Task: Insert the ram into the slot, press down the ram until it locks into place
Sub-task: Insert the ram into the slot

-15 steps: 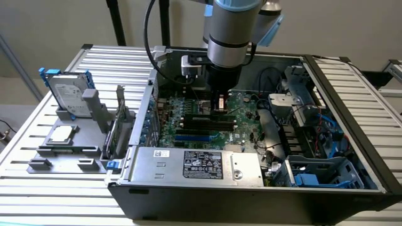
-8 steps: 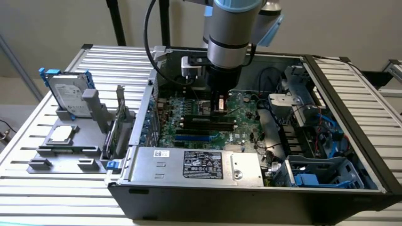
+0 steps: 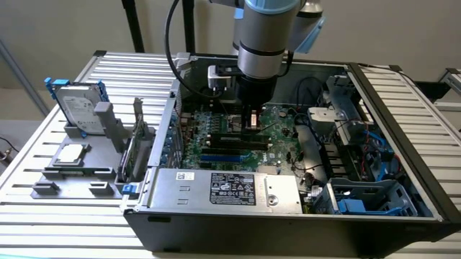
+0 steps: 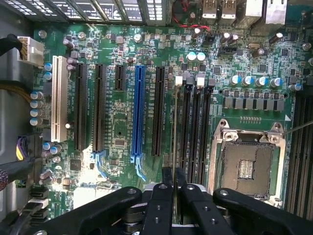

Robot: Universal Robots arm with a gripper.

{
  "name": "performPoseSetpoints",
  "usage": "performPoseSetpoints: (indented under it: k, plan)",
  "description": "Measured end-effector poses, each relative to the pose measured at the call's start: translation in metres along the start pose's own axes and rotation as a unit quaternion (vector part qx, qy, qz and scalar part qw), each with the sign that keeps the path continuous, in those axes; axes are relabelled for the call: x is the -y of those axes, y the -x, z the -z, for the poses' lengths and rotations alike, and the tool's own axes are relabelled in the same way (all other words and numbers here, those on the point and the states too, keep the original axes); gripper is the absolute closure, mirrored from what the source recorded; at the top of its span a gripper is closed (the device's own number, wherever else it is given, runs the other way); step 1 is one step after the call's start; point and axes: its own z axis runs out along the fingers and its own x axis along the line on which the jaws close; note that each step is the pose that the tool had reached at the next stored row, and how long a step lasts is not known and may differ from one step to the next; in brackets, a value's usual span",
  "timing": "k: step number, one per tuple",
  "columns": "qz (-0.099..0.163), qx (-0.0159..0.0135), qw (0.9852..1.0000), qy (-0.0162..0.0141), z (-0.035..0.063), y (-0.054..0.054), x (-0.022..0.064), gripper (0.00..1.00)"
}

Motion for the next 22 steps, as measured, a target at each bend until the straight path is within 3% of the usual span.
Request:
performPoseSetpoints:
  k: [16, 22]
  plan:
    - [-0.014, -0.0003, 0.9999, 0.0, -0.0022, 0.0006, 0.0, 0.87]
    - [-0.015, -0.0004, 0.9999, -0.0036, -0.004, 0.0016, -0.0014, 0.87]
